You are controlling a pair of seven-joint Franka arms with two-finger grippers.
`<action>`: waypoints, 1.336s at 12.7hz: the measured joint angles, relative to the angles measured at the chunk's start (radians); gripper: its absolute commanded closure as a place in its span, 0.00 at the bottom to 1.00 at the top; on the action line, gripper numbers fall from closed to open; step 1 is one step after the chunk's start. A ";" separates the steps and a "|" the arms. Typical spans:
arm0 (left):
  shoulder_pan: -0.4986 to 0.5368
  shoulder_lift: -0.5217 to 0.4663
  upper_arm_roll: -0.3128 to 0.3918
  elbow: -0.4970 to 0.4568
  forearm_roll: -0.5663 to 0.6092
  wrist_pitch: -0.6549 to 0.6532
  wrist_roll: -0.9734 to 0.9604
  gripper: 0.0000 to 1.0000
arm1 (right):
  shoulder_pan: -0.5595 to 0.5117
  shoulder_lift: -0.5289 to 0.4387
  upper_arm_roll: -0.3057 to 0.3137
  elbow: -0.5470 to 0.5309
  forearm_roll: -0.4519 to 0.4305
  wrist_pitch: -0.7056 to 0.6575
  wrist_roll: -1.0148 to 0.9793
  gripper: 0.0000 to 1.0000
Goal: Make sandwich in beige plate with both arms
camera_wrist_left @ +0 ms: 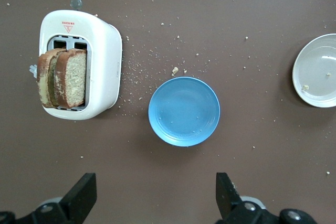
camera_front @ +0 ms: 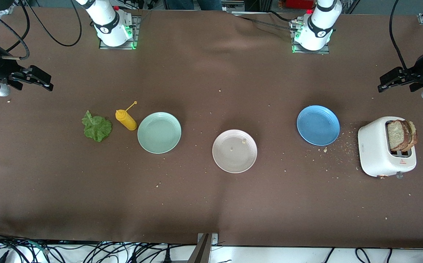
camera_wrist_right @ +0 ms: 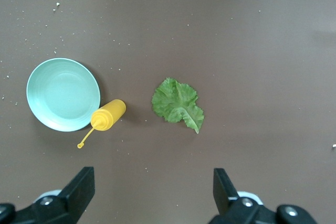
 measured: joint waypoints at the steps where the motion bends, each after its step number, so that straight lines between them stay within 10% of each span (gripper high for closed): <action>1: 0.000 0.000 -0.003 0.000 0.000 0.000 0.000 0.00 | 0.000 0.000 0.000 0.000 0.000 0.000 0.000 0.00; 17: 0.011 0.000 -0.046 0.000 0.000 0.000 -0.004 0.00 | 0.000 0.000 0.000 0.000 0.000 0.000 -0.001 0.00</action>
